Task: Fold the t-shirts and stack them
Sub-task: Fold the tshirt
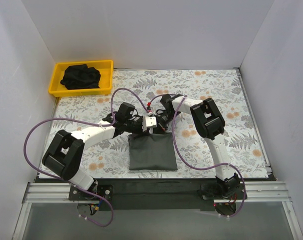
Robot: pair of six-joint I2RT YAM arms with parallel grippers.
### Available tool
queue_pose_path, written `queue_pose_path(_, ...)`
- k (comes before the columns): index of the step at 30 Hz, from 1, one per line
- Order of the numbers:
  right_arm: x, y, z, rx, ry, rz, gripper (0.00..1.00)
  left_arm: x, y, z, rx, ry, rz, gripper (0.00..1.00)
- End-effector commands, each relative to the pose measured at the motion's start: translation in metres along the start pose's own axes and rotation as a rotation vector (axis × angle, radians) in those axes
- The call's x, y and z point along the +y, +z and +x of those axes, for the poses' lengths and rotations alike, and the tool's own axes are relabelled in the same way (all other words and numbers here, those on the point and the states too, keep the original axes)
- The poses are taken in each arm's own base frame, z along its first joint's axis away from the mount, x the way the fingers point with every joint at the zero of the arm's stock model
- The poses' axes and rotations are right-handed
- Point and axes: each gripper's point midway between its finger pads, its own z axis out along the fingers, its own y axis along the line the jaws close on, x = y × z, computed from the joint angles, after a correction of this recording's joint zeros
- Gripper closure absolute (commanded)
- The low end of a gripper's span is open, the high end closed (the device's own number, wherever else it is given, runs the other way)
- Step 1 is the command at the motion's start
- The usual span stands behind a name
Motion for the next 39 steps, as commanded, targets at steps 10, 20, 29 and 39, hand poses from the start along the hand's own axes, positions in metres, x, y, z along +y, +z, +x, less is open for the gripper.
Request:
queue_pose_path(10, -0.023, 0.004, 0.027, 0.083, -0.040, 0.098, 0.99, 0.031, -0.005, -0.020, -0.061, 0.127, -0.128, 1.00)
queue_pose_path(20, -0.022, -0.016, 0.008, 0.064, -0.108, 0.189, 0.98, 0.035, 0.000, 0.015, 0.037, 0.126, -0.156, 0.98)
queue_pose_path(29, 0.010, -0.049, -0.031, 0.004, -0.246, 0.295, 0.79, 0.016, -0.033, -0.045, -0.091, 0.015, -0.082, 0.66)
queue_pose_path(39, 0.020, -0.107, -0.044, -0.020, -0.357, 0.428, 0.63, 0.003, -0.070, -0.021, -0.050, -0.370, -0.051, 0.58)
